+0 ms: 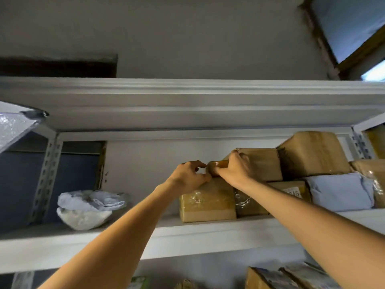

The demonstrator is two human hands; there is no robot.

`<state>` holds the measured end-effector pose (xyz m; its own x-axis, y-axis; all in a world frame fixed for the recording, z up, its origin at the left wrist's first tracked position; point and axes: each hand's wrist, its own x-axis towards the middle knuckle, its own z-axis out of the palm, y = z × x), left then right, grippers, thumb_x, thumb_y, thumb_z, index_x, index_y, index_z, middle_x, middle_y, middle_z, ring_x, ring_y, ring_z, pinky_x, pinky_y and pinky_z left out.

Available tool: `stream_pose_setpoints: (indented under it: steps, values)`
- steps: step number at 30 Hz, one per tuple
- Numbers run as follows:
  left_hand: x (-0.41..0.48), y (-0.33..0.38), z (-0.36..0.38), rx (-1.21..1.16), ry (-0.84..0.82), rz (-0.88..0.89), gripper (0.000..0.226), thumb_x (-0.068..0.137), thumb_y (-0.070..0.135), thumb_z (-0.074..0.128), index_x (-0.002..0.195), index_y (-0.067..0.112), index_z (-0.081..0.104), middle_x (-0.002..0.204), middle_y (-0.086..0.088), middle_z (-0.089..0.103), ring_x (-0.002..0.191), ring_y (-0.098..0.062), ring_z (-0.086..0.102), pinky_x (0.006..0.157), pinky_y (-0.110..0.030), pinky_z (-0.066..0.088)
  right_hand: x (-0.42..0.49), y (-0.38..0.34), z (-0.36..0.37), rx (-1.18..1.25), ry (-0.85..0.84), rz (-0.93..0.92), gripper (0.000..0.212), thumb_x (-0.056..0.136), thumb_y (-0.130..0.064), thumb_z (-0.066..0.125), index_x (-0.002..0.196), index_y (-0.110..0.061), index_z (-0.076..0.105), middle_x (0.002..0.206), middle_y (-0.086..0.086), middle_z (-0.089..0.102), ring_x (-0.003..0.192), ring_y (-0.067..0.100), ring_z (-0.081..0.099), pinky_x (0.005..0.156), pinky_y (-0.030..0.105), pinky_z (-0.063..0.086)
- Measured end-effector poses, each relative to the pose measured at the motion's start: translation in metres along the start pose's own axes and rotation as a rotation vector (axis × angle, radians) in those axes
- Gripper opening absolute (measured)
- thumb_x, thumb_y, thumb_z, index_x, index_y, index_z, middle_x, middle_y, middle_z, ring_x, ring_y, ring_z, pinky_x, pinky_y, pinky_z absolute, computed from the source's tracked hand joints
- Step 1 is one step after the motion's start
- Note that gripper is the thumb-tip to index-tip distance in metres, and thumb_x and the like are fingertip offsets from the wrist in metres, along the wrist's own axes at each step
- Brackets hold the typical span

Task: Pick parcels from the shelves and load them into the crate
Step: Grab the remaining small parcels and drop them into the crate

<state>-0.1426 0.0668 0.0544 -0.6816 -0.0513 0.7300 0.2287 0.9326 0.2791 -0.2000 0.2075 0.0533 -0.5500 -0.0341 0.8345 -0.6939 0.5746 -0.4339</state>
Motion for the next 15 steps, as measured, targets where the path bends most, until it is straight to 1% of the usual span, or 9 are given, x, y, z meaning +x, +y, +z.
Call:
stream_pose_setpoints:
  steps: [2,3,5,7,9,11,13,14,15]
  values:
    - [-0.001,-0.005,-0.004,-0.042,0.054,-0.002,0.042,0.093,0.050,0.052,0.127,0.026,0.059,0.125,-0.005,0.061,0.109,-0.023,0.058,0.085,-0.027,0.045,0.004,-0.008,0.008,-0.003,0.034,0.040,0.063,0.079,-0.032,0.078,0.124,0.000,0.047,0.131,0.017,0.046,0.123,0.030,0.045,0.093,0.031,0.044]
    - [-0.002,-0.008,-0.007,-0.057,0.109,-0.002,0.040,0.095,0.052,0.047,0.119,0.024,0.063,0.116,-0.005,0.065,0.102,-0.023,0.059,0.082,-0.029,0.046,0.007,-0.011,0.011,-0.030,0.039,0.062,0.068,0.075,-0.033,0.081,0.124,-0.001,0.046,0.131,0.018,0.045,0.120,0.032,0.048,0.097,0.036,0.046]
    - [-0.005,-0.014,-0.014,-0.033,0.212,-0.005,0.042,0.098,0.050,0.040,0.103,0.017,0.066,0.095,-0.007,0.067,0.092,-0.026,0.060,0.073,-0.031,0.043,0.011,-0.015,0.012,-0.111,0.019,0.085,0.070,0.070,-0.035,0.084,0.120,-0.005,0.047,0.127,0.017,0.046,0.114,0.033,0.051,0.094,0.045,0.049]
    - [-0.009,-0.018,-0.020,0.007,0.268,-0.006,0.043,0.100,0.047,0.039,0.097,0.013,0.066,0.087,-0.008,0.066,0.091,-0.030,0.060,0.070,-0.032,0.041,0.014,-0.014,0.009,-0.101,0.031,0.087,0.067,0.064,-0.036,0.086,0.112,-0.009,0.048,0.115,0.012,0.048,0.106,0.030,0.053,0.087,0.046,0.052]
    - [-0.013,-0.023,-0.025,0.013,0.300,-0.018,0.035,0.099,0.044,0.043,0.099,0.017,0.066,0.091,-0.007,0.067,0.093,-0.030,0.061,0.071,-0.030,0.040,0.013,-0.012,0.005,0.138,0.031,0.056,0.064,0.060,-0.028,0.088,0.107,-0.011,0.048,0.106,0.008,0.050,0.099,0.024,0.054,0.083,0.041,0.054]
    - [-0.015,-0.024,-0.031,-0.076,0.339,-0.072,0.036,0.098,0.043,0.047,0.116,0.016,0.064,0.107,-0.009,0.068,0.100,-0.029,0.062,0.080,-0.030,0.048,0.009,-0.013,-0.006,0.441,-0.027,-0.006,0.064,0.060,-0.016,0.090,0.112,-0.009,0.053,0.104,0.006,0.058,0.093,0.016,0.058,0.076,0.027,0.053]
    - [-0.017,-0.023,-0.038,-0.306,0.354,-0.174,0.048,0.096,0.049,0.049,0.127,0.013,0.058,0.116,-0.013,0.065,0.104,-0.029,0.063,0.091,-0.038,0.052,0.000,-0.016,-0.020,0.494,-0.042,-0.108,0.060,0.057,-0.015,0.092,0.108,-0.013,0.060,0.096,-0.003,0.062,0.086,0.005,0.058,0.064,0.016,0.045]
    - [-0.017,-0.021,-0.040,-0.461,0.343,-0.216,0.052,0.095,0.050,0.050,0.127,0.010,0.057,0.115,-0.013,0.064,0.103,-0.029,0.064,0.091,-0.041,0.054,-0.004,-0.017,-0.026,0.478,-0.053,-0.152,0.060,0.055,-0.013,0.092,0.105,-0.015,0.061,0.098,-0.004,0.063,0.089,0.005,0.058,0.064,0.017,0.043]
    - [-0.019,-0.018,-0.042,-0.623,0.323,-0.248,0.051,0.095,0.049,0.052,0.123,0.007,0.057,0.111,-0.012,0.064,0.099,-0.027,0.064,0.086,-0.039,0.057,-0.008,-0.018,-0.029,0.472,-0.078,-0.179,0.061,0.053,-0.009,0.092,0.106,-0.015,0.061,0.104,-0.002,0.063,0.094,0.009,0.058,0.066,0.021,0.046]
